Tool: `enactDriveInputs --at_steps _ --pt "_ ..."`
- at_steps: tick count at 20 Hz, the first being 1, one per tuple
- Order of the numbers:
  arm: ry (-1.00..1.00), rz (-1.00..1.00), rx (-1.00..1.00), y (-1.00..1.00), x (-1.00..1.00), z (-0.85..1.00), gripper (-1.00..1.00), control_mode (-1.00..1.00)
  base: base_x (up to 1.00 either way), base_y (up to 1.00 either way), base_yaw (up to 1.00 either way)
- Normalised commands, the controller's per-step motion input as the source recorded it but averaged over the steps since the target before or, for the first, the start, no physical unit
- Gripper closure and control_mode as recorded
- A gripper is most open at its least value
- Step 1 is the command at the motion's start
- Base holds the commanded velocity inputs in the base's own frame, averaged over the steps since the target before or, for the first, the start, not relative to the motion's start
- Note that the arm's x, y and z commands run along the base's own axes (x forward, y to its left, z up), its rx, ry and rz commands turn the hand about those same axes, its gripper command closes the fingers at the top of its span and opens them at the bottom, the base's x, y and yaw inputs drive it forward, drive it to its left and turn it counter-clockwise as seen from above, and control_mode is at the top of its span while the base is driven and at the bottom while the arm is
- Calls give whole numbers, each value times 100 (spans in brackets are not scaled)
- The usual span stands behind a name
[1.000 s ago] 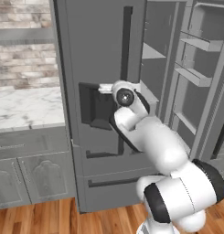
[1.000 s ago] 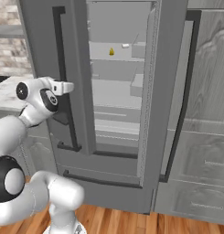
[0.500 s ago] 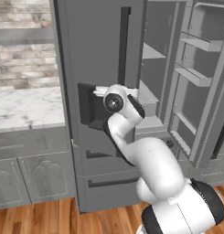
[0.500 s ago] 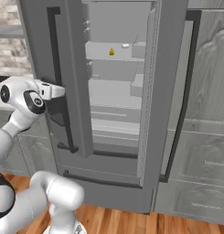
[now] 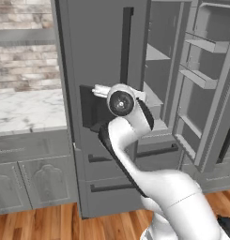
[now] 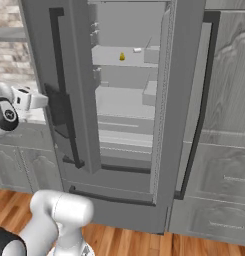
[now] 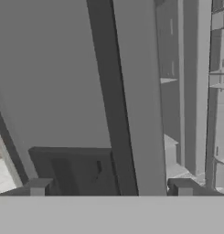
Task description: Take the lemon wedge from the fridge and place it on the plate with fish on the dining counter.
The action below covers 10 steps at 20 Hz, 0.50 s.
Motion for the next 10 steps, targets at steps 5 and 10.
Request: enactDriveInputs --at_steps 5,10 --pt "9 0 26 -91 -100 78 -100 -100 0 0 0" --pt "1 2 19 -100 -100 7 -100 -100 0 0 0"
